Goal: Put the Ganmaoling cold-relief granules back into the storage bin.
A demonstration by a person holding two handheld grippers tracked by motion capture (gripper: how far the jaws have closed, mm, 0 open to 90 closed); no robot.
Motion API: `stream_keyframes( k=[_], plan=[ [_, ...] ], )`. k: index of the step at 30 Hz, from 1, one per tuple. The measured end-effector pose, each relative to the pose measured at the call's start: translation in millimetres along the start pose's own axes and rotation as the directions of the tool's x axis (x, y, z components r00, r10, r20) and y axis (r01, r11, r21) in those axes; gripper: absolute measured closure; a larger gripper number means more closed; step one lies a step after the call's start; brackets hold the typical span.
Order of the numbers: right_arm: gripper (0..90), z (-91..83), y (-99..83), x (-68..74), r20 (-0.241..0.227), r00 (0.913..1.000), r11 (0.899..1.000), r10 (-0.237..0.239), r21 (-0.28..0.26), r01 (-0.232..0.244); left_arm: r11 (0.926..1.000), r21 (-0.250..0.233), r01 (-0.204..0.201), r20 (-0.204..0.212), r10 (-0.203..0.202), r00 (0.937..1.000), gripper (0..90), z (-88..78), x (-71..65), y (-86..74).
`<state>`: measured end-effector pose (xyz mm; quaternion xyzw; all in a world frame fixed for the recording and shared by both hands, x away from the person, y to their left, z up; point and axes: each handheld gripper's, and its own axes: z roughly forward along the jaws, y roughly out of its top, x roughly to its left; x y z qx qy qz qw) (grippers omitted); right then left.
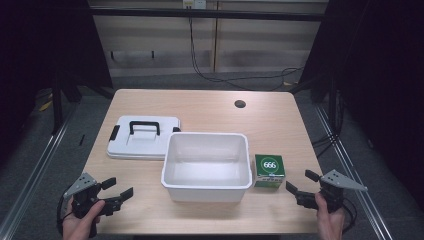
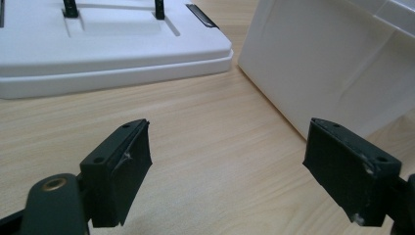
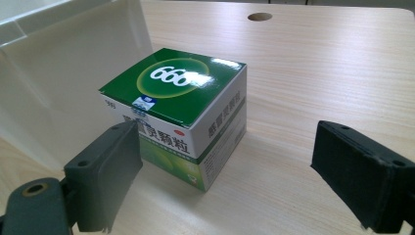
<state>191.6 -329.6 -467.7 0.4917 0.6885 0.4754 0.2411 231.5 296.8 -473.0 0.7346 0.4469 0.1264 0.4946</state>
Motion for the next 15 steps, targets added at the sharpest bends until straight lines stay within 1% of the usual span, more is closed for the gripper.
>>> stream_keyframes(
  k=[1,2,3,4,7,8,9,10,11,12,13,14,15],
  plan=[
    [10.8,-0.7,0.2,-0.1,0.002,1.0000,1.000,-0.005,-0.004,0.005,1.0000,-0.002,0.006,0.000,-0.006,1.0000,17.1,0.3,-0.4,-0.1],
    [10.9,-1.8,0.2,-0.1,0.014,0.9998,1.000,-0.015,-0.010,0.015,1.0000,-0.002,0.006,0.000,-0.006,1.0000,17.1,0.3,-0.4,-0.1],
    [10.9,-1.8,0.2,-0.1,0.014,0.9998,1.000,-0.015,-0.010,0.015,1.0000,-0.004,0.009,-0.001,-0.009,1.0000,17.1,0.6,-0.4,-0.1],
    [10.9,-3.2,0.8,-0.1,0.021,0.9997,1.000,-0.014,-0.021,0.015,1.0000,0.000,0.009,-0.002,-0.009,1.0000,17.1,0.8,0.1,-0.2],
    [11.3,-2.5,1.4,-0.4,-0.007,1.0000,1.000,-0.005,-0.007,0.005,0.9999,0.001,0.014,-0.002,-0.014,0.9999,17.1,1.1,0.4,-0.6],
    [11.7,-1.7,2.6,-0.4,0.001,0.9999,1.000,-0.012,0.006,0.012,0.9997,-0.001,0.026,-0.003,-0.026,0.9997,17.0,1.5,-0.1,-1.5],
    [11.7,-1.7,2.6,-0.4,0.001,0.9999,1.000,-0.012,0.006,0.012,0.9997,-0.001,0.026,-0.003,-0.026,0.9997,17.1,1.5,-0.1,-1.5],
    [12.0,-0.9,6.7,-0.5,0.037,0.9990,0.999,-0.024,0.046,0.022,0.9996,0.000,0.027,-0.004,-0.027,0.9996,17.1,1.4,0.2,-1.8],
    [12.0,-0.6,8.9,-0.6,0.036,0.9992,0.999,-0.016,0.050,0.014,0.9998,0.006,0.017,-0.003,-0.017,0.9999,17.1,0.8,0.8,-1.5],
    [12.0,-0.6,8.9,-0.6,0.036,0.9992,0.999,-0.016,0.050,0.014,0.9998,0.006,0.017,-0.003,-0.017,0.9999,17.1,0.8,0.8,-1.5],
    [12.4,-1.2,14.3,-0.3,0.024,0.9996,0.999,-0.017,0.050,0.016,0.9998,-0.001,0.020,0.002,-0.020,0.9998,17.1,0.5,0.0,-0.8],
    [12.6,-1.9,17.1,0.1,0.036,0.9991,0.998,-0.020,0.067,0.017,0.9998,-0.002,0.017,0.006,-0.017,0.9998,17.1,0.7,-0.5,-0.6],
    [12.6,-2.2,19.9,0.3,0.043,0.9986,0.996,-0.030,0.081,0.027,1.0000,0.006,0.003,0.007,-0.003,1.0000,17.1,0.6,-0.3,-0.9]
  ],
)
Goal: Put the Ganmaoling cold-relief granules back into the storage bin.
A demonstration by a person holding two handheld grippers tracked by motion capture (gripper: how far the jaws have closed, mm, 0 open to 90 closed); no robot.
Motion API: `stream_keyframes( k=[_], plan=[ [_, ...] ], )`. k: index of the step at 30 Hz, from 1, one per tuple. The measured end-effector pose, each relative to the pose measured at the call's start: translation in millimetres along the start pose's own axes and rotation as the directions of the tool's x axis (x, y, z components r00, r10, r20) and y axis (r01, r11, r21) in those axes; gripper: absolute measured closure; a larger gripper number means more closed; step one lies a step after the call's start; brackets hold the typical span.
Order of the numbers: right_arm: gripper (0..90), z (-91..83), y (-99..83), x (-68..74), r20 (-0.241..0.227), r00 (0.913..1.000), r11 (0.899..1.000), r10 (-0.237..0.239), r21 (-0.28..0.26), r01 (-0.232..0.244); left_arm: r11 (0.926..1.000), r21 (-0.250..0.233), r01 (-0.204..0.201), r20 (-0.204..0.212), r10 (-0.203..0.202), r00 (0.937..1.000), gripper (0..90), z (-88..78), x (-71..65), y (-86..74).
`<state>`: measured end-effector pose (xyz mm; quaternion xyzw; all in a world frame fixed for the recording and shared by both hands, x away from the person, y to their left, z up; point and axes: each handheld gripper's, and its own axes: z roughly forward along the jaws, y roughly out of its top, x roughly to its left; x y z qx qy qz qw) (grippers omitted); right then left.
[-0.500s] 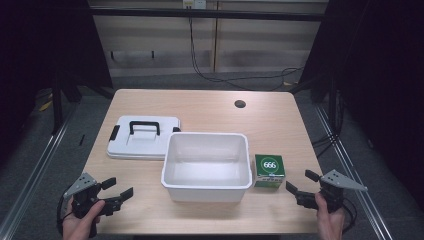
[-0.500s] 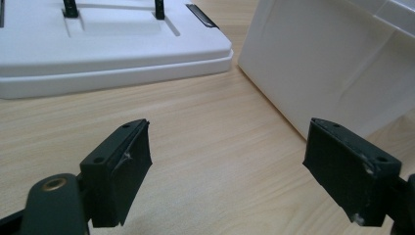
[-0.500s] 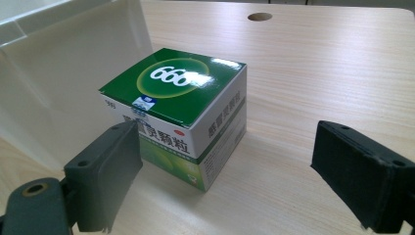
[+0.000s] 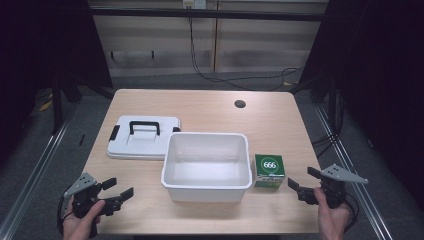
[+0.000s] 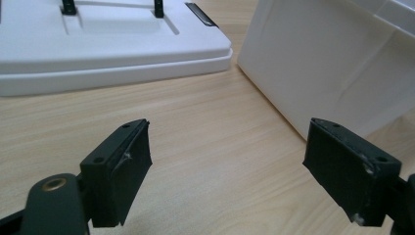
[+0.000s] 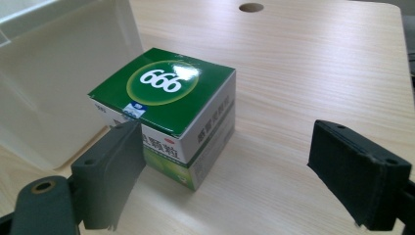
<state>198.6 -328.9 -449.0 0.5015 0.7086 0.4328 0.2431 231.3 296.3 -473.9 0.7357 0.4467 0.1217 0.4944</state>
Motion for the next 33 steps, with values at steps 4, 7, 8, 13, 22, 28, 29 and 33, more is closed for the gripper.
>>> stream_keyframes(
  k=[4,7,8,13,22,28,29,33],
  plan=[
    [13.2,-0.9,6.7,-0.1,-0.031,0.9995,1.000,0.001,0.015,-0.001,1.0000,0.000,0.005,0.005,-0.005,1.0000,17.1,0.3,0.3,-0.5],
    [13.2,-2.7,17.3,3.0,-0.090,0.9958,0.999,-0.014,0.049,0.019,1.0000,-0.005,0.008,0.004,-0.008,1.0000,17.1,1.2,0.6,0.6],
    [13.2,-3.0,19.0,3.7,-0.092,0.9956,0.998,-0.018,0.053,0.023,1.0000,-0.005,0.008,0.004,-0.008,1.0000,17.1,1.2,0.6,0.6],
    [13.2,4.3,32.1,1.0,-0.164,0.9863,0.993,-0.015,0.110,0.033,1.0000,0.007,0.003,0.011,-0.003,0.9999,17.3,3.8,0.9,1.0],
    [13.1,16.5,67.2,4.7,-0.239,0.9603,0.964,-0.144,0.187,0.191,1.0000,0.004,0.001,0.013,-0.001,0.9999,17.3,3.3,0.9,1.4],
    [13.1,28.6,83.3,5.8,-0.283,0.9440,0.943,-0.169,0.231,0.238,0.9999,-0.002,0.015,0.009,-0.015,0.9999,17.3,2.9,1.1,0.9],
    [13.1,30.7,85.5,5.4,-0.289,0.9419,0.941,-0.172,0.234,0.244,0.9999,-0.002,0.015,0.009,-0.015,0.9999,17.3,2.9,1.1,0.9],
    [13.4,39.2,92.7,3.1,-0.331,0.9341,0.943,-0.134,0.248,0.223,1.0000,0.000,0.006,0.011,-0.006,0.9999,17.3,2.3,1.7,1.2]
  ],
)
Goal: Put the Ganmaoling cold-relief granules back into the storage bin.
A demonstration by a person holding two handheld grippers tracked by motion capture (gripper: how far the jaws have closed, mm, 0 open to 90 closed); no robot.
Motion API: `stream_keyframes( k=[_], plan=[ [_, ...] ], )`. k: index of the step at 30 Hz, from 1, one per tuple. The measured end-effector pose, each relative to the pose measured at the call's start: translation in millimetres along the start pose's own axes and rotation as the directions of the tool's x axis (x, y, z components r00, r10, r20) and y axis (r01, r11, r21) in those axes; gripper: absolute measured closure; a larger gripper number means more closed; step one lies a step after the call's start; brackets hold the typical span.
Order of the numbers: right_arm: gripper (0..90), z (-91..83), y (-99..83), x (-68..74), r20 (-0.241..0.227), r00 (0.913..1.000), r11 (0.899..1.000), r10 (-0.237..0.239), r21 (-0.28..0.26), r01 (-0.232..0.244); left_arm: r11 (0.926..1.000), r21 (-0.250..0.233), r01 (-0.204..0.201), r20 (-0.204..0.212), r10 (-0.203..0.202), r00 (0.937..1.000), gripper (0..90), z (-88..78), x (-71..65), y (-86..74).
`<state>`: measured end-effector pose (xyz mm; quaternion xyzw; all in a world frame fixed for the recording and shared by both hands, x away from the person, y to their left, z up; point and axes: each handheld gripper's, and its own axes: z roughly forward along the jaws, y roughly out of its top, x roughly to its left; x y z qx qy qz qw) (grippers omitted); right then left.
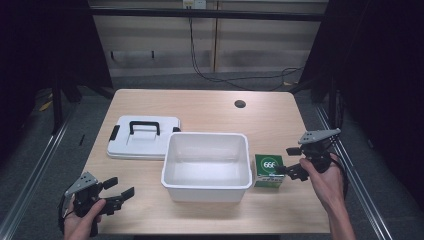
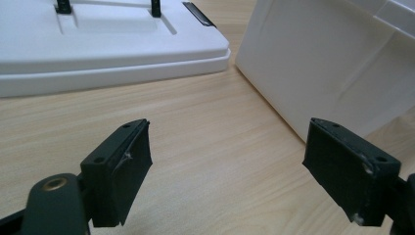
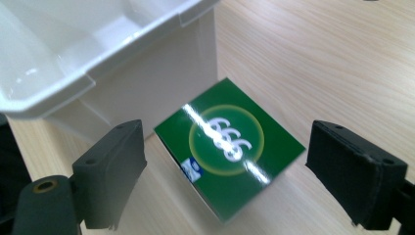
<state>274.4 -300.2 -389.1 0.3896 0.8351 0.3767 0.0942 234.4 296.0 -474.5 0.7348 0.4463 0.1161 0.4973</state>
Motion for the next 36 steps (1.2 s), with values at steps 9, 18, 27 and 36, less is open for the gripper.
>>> stream_keyframes(
  k=[9,18,27,36],
  plan=[
    [13.1,14.8,22.7,-7.6,-0.016,0.9934,0.986,-0.114,0.118,0.115,0.9999,-0.005,0.009,0.001,-0.009,1.0000,17.2,-0.2,0.4,-0.2],
    [12.8,38.9,44.1,-6.3,-0.108,0.9727,0.941,-0.205,0.252,0.226,1.0000,-0.005,0.008,0.005,-0.008,1.0000,17.3,-0.5,0.4,-0.2],
    [9.2,54.0,52.7,-5.9,-0.189,0.9396,0.892,-0.285,0.306,0.332,1.0000,-0.004,0.007,0.005,-0.007,1.0000,17.3,-0.6,0.7,-0.2],
    [9.1,70.0,49.3,-6.4,-0.268,0.8980,0.818,-0.349,0.380,0.431,1.0000,-0.002,0.003,0.009,-0.003,1.0000,17.3,-0.6,0.3,-0.2]
  ],
)
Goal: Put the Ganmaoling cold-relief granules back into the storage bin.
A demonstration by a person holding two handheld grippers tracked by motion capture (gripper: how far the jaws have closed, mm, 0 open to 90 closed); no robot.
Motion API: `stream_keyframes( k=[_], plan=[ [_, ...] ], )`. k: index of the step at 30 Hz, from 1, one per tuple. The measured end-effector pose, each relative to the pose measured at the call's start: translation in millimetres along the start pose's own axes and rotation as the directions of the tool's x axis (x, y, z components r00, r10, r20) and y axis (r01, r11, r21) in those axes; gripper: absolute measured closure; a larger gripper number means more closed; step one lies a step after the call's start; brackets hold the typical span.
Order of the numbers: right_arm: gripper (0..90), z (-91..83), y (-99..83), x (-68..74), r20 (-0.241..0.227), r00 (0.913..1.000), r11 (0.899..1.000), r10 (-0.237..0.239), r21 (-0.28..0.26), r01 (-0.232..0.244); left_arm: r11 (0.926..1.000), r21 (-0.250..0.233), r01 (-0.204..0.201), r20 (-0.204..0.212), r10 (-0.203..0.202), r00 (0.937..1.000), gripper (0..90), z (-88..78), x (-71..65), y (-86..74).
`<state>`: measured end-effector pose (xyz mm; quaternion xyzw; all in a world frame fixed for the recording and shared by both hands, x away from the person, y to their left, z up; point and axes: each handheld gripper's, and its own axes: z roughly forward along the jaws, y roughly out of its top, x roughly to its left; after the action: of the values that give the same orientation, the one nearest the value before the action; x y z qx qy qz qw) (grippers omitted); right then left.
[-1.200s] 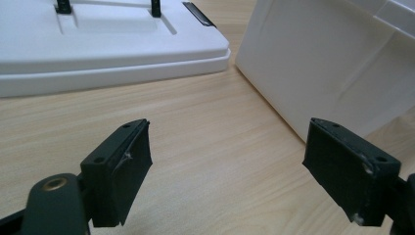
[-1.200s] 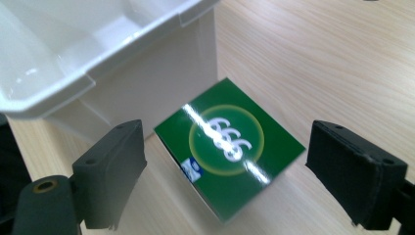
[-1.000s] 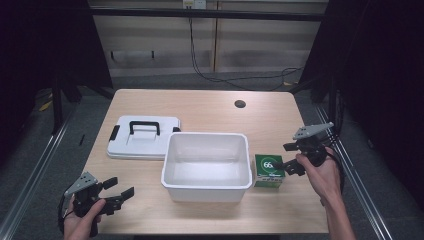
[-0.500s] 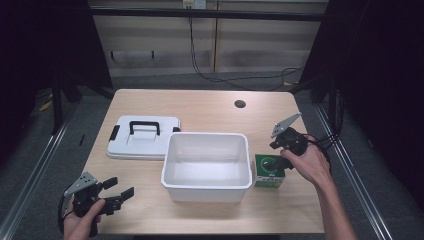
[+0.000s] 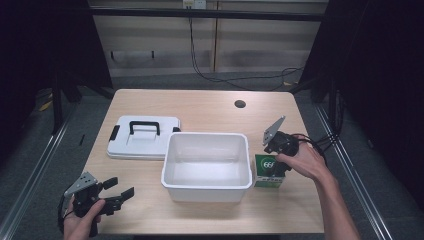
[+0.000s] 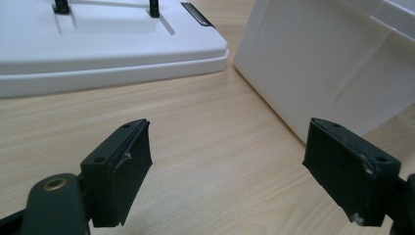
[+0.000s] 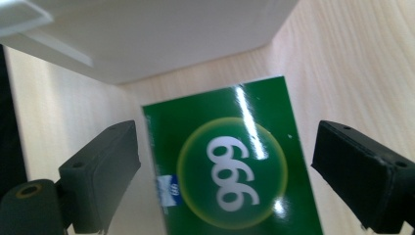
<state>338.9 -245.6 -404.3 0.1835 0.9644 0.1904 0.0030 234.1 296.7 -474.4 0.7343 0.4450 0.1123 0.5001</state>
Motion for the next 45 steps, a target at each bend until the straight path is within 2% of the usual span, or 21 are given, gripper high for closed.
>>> stream_keyframes(
  k=[2,6,10,14,17,18,22,24,27,28,39,43,44,45],
  plan=[
    [9.1,2.3,0.0,-0.5,-0.021,0.9996,1.000,-0.019,0.016,0.020,1.0000,0.001,0.001,-0.001,-0.001,1.0000,17.3,0.0,0.0,-0.1],
    [8.2,1.9,-0.4,-0.8,-0.043,0.9989,0.999,-0.022,0.023,0.023,1.0000,0.002,-0.001,0.000,0.001,1.0000,17.2,0.2,-0.2,-0.2],
    [7.7,2.2,0.2,-0.4,-0.043,0.9975,0.997,-0.057,0.045,0.059,1.0000,0.003,0.001,0.000,-0.001,1.0000,17.2,0.5,-0.3,-0.2],
    [7.5,2.4,1.7,1.3,-0.033,0.9971,0.994,-0.069,0.080,0.071,1.0000,0.004,0.002,0.001,-0.002,1.0000,17.3,0.6,-0.4,-0.3],
    [7.5,5.5,1.9,-0.1,-0.016,0.9950,0.989,-0.099,0.109,0.100,1.0000,0.004,0.002,0.002,-0.002,1.0000,17.3,0.5,-0.3,-0.3],
    [7.5,6.5,1.8,0.4,-0.008,0.9954,0.988,-0.095,0.119,0.095,1.0000,0.004,0.001,0.001,-0.001,1.0000,17.3,0.5,-0.3,-0.3],
    [7.5,12.9,2.2,-0.8,-0.013,0.9920,0.981,-0.126,0.147,0.126,1.0000,0.004,0.004,0.002,-0.004,1.0000,17.3,0.6,-0.1,-0.3],
    [7.6,15.5,2.7,0.3,-0.013,0.9928,0.979,-0.119,0.166,0.119,1.0000,0.003,0.004,0.003,-0.004,1.0000,17.3,0.7,-0.2,-0.4],
    [7.9,21.4,3.2,0.2,-0.014,0.9909,0.972,-0.134,0.191,0.134,1.0000,0.005,0.000,0.003,0.000,1.0000,17.3,0.6,0.3,-0.4],
    [9.3,22.6,3.4,0.8,-0.016,0.9924,0.970,-0.122,0.210,0.122,1.0000,0.004,0.001,0.003,-0.001,1.0000,17.3,0.6,0.3,-0.4],
    [12.9,24.0,2.1,-2.3,-0.018,0.9911,0.970,-0.132,0.202,0.133,1.0000,0.007,0.003,0.004,-0.003,1.0000,17.3,1.0,0.1,-0.5],
    [13.3,23.7,2.2,-1.2,-0.017,0.9925,0.969,-0.121,0.215,0.122,1.0000,0.007,0.004,0.003,-0.004,1.0000,17.3,0.9,0.1,-0.6],
    [13.6,23.9,2.7,-1.6,-0.015,0.9919,0.968,-0.126,0.217,0.126,1.0000,0.007,0.004,0.003,-0.004,1.0000,17.3,0.9,0.2,-0.6],
    [14.3,24.3,3.8,-0.7,-0.016,0.9900,0.961,-0.141,0.239,0.140,1.0000,0.007,0.004,0.003,-0.004,1.0000,17.3,1.0,0.3,-0.6]
  ],
)
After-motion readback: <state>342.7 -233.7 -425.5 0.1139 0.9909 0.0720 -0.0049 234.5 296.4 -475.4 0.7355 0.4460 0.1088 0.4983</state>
